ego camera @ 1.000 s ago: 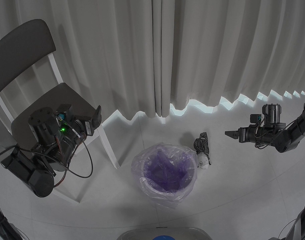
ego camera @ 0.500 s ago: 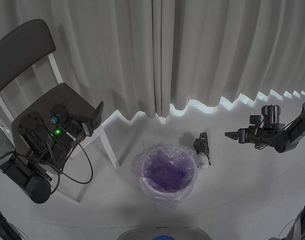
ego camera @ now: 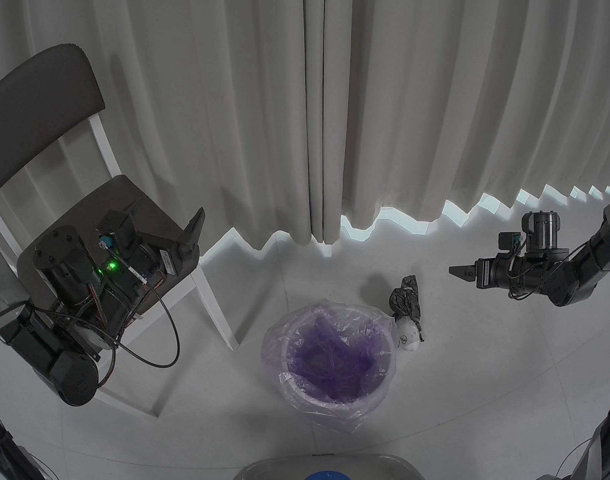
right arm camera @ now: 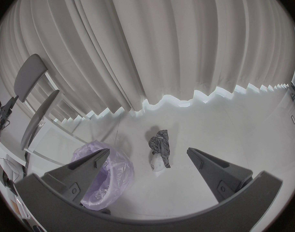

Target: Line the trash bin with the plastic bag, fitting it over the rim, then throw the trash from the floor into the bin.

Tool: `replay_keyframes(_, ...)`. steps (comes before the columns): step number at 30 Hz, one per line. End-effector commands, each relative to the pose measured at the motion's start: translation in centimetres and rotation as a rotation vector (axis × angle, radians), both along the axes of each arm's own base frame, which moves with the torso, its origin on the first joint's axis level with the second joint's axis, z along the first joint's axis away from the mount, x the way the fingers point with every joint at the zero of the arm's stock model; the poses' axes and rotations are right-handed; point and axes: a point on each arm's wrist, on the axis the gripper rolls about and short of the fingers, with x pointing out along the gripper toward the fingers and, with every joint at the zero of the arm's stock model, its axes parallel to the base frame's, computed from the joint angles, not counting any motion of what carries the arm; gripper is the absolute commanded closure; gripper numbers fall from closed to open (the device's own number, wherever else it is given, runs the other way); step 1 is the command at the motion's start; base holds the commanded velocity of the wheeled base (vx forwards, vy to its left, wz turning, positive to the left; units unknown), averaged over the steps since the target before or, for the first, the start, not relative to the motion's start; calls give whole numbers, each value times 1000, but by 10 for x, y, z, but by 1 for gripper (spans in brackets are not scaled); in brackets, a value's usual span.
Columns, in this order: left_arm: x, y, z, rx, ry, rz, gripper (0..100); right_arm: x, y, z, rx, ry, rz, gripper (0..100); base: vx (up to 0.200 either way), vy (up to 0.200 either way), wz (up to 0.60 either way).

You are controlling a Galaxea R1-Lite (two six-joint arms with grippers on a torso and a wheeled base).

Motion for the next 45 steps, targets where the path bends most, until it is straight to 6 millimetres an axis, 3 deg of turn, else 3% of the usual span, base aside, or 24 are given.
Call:
replay_keyframes(1, -1, 0, 1, -4, -15, 0, 0, 3, 0, -6, 0, 12, -1, 0, 0, 0, 0)
replay_keyframes(6, 0, 0, 0, -2, -10, 0, 0, 21, -4, -26, 9, 32, -16, 0, 0, 0, 0)
replay_keyframes(18, 1, 0, -6, 4, 12, 1, 0, 66, -6, -100, 55, 123, -76, 0, 0, 0, 0)
replay_keyframes(24, 0, -1, -9, 7, 24, -4, 0, 77, 2, -112, 70, 117, -75, 0, 0, 0, 0)
replay_keyframes(33, -2, -2, -11, 11, 35, -7, 0, 93, 23, -112, 129, 92, -77, 0, 0, 0, 0)
replay_keyframes(39, -4, -14, -8, -13, 26, -58, 0, 95, 24, -117, 127, 95, -93, 0, 0, 0, 0)
replay_keyframes(45, -6, -13, -14, -6, 50, -56, 0, 94, 23, -121, 124, 106, -97, 0, 67, 0, 0)
